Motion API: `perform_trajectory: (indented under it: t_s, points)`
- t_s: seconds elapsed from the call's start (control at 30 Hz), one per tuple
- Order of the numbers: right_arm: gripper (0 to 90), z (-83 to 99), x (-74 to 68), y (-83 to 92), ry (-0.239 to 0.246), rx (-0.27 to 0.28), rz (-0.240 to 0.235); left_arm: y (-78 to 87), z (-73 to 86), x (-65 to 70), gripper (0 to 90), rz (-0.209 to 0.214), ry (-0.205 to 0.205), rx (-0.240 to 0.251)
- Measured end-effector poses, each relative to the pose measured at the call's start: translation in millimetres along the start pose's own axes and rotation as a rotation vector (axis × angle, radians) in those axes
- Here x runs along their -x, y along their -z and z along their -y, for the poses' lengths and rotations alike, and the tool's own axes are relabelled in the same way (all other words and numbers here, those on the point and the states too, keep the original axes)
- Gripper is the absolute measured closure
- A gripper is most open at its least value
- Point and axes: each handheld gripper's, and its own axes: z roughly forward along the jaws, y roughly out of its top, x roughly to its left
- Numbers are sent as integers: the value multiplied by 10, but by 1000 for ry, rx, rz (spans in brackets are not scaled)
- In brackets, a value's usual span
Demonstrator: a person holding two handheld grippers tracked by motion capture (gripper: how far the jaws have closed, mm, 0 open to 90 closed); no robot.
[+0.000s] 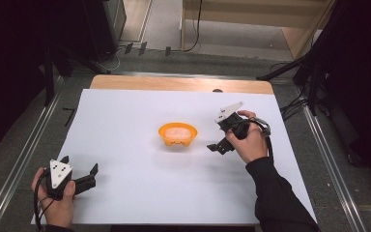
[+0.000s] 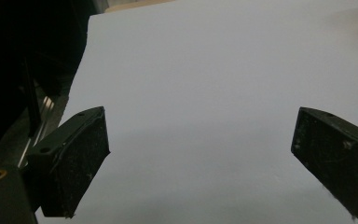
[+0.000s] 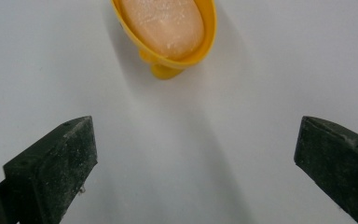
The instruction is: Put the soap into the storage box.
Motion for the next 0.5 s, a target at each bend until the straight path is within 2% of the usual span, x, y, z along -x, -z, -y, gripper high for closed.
perform_trajectory:
  t_s: [0.03, 0.27, 0.5]
  points:
    - [0, 78, -8, 25, -13, 5, 8, 0, 0, 0, 45, 1, 0, -1]
    - [0, 296, -54, 85, -42, 6, 23, -3, -1, 0, 45, 1, -1, -2]
    - [0, 468, -111, 132, -54, 29, 32, -3, -1, 1, 45, 0, -2, -2]
